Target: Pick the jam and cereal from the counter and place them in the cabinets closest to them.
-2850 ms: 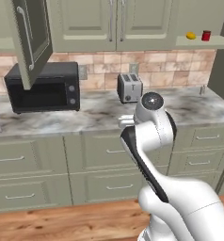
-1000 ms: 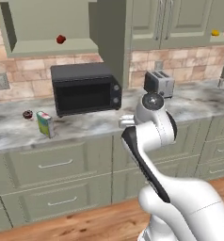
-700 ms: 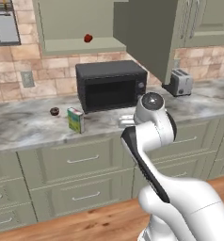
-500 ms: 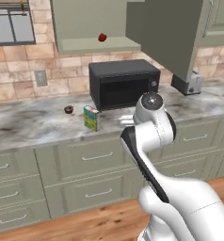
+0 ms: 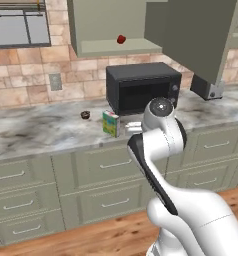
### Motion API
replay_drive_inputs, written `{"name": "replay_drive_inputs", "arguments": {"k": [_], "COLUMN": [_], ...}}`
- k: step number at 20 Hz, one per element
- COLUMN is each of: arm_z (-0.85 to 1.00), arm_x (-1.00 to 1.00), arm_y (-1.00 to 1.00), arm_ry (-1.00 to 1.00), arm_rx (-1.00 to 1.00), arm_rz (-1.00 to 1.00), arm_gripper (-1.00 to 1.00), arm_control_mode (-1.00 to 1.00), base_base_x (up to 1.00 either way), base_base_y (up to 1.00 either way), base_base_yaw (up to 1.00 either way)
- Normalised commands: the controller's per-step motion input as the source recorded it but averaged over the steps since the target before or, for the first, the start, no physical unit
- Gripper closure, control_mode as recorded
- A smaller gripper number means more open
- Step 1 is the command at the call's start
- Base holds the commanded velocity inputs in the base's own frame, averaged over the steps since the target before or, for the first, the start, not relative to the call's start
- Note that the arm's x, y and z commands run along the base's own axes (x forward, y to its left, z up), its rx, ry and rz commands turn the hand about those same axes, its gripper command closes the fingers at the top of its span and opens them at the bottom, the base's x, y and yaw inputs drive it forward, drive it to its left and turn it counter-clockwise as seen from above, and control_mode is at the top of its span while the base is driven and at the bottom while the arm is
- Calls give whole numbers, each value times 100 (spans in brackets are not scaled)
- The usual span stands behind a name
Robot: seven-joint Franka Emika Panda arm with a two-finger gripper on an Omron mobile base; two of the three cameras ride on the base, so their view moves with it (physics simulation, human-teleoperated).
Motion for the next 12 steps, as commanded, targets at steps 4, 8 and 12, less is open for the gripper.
{"name": "replay_drive_inputs", "arguments": {"k": [4,8,12], "arm_z": [0,0,0], "arm_x": [0,0,0], "arm_y": [0,0,0], "arm_ry": [0,0,0], "arm_rx": [0,0,0], "arm_rz": [0,0,0], "arm_gripper": [-100,-100,-100], "arm_control_mode": [100,100,100], "base_base_x": [18,55,62], "base_base_y": [0,4,13], "base_base_yaw": [0,0,-2]}}
